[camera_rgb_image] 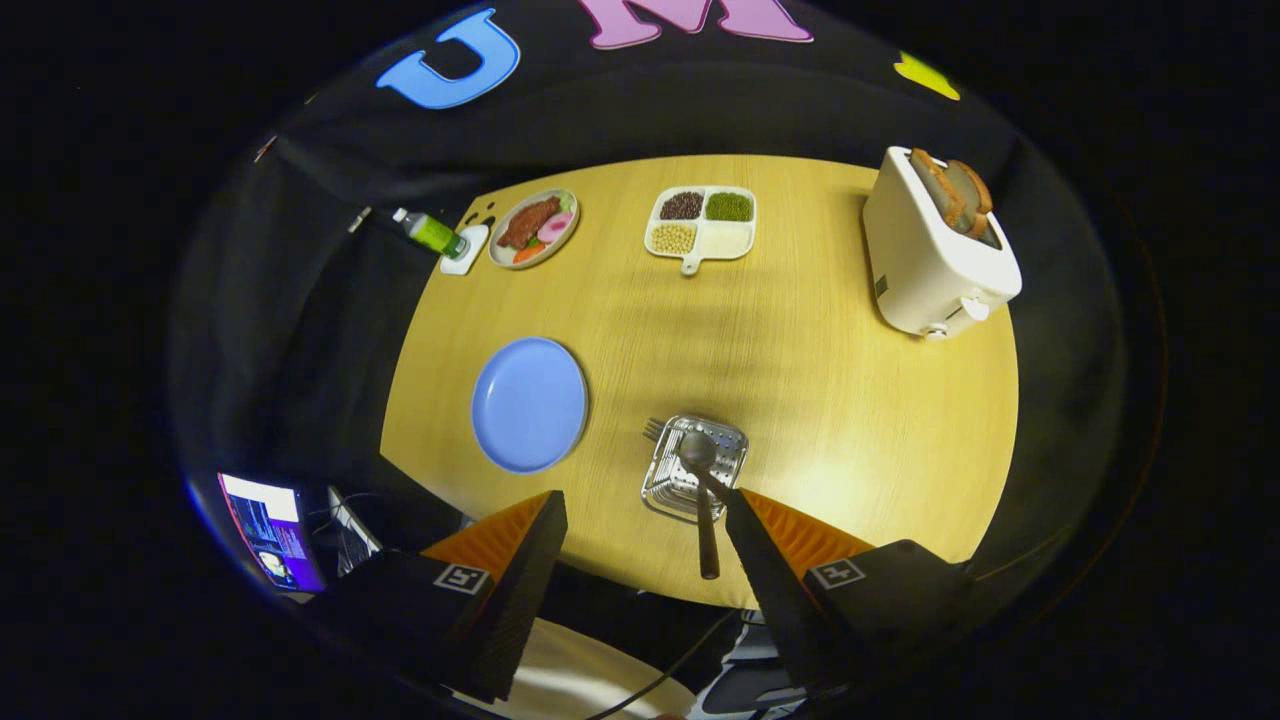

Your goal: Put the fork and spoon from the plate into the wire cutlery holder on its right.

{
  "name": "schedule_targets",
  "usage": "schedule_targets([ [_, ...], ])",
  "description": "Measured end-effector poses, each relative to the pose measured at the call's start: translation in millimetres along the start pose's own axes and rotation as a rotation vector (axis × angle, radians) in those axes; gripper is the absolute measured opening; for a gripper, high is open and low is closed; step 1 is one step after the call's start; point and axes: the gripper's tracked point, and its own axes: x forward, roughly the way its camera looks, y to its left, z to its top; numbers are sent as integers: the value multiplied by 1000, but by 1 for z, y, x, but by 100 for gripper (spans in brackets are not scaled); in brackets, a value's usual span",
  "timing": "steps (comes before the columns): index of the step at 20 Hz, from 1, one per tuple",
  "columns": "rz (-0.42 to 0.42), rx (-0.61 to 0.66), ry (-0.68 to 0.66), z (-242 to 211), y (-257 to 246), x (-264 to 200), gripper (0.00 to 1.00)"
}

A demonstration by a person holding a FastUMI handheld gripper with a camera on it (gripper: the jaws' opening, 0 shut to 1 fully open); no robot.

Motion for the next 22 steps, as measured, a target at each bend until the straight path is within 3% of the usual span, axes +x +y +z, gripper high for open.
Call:
schedule_targets([
  [11, -60, 4, -595, 66, 53, -97, 99],
  [17, -170, -57, -862, 87, 70, -157, 99],
  [22, -210, -156, -1020, 90, 96, -185, 99],
])
